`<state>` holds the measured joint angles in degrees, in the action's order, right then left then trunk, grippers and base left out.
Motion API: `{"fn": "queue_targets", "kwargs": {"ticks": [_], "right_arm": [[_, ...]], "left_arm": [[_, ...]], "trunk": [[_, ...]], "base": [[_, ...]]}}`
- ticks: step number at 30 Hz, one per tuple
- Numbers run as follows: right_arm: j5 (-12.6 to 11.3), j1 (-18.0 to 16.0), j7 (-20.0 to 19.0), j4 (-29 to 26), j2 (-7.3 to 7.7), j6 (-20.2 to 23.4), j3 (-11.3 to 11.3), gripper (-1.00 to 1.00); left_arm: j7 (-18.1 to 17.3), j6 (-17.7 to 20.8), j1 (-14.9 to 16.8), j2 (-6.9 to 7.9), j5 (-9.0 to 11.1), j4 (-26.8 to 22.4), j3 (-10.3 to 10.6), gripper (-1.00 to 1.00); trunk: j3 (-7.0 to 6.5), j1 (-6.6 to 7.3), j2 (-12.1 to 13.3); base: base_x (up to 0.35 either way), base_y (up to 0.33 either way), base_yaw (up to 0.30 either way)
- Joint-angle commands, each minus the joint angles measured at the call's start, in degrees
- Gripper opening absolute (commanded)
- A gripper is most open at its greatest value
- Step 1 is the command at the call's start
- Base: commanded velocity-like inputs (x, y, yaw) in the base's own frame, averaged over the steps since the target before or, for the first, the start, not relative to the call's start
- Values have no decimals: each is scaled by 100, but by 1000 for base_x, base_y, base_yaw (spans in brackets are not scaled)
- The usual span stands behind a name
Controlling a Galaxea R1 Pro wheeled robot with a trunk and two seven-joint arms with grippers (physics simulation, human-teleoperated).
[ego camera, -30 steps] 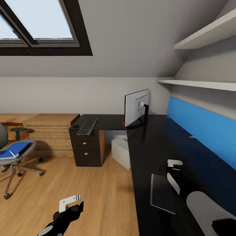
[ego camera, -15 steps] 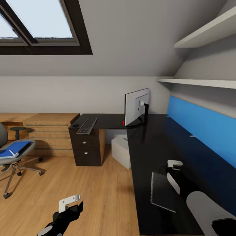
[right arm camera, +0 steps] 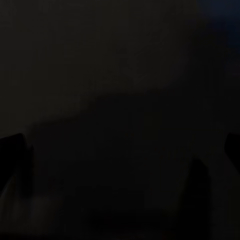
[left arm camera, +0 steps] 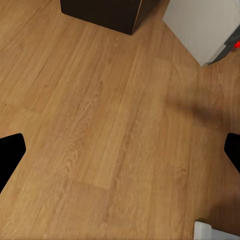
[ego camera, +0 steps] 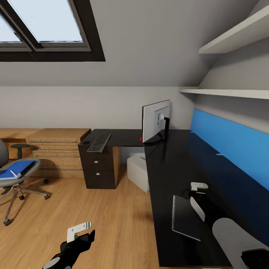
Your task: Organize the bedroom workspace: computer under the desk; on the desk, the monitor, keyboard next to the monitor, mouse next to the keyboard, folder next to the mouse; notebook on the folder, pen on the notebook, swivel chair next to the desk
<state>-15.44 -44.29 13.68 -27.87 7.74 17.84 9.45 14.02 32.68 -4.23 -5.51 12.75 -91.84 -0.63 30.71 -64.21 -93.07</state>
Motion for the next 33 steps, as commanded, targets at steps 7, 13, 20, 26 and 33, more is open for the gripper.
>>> {"fn": "queue_targets", "kwargs": {"ticks": [7,13,20,26,33], "right_arm": [[-49,1,47,-8,8,43,49,100],[-47,0,47,-8,8,44,49,100],[-47,1,47,-8,8,44,49,100],[-47,0,47,-8,8,43,49,100],[-47,0,47,-8,8,38,49,100]], "left_arm": [[40,19,1,-9,61,-10,7,100],[38,21,1,-6,61,-10,-3,100],[32,27,1,-4,61,7,-1,100],[31,20,1,3,59,40,8,100],[31,19,1,-2,53,43,16,100]], "trunk": [[132,-155,-285],[132,-155,-285],[132,-155,-285],[132,-155,-285],[132,-155,-285]], "base": [[0,0,0],[0,0,0],[0,0,0],[-26,0,0],[-218,0,0]]}}
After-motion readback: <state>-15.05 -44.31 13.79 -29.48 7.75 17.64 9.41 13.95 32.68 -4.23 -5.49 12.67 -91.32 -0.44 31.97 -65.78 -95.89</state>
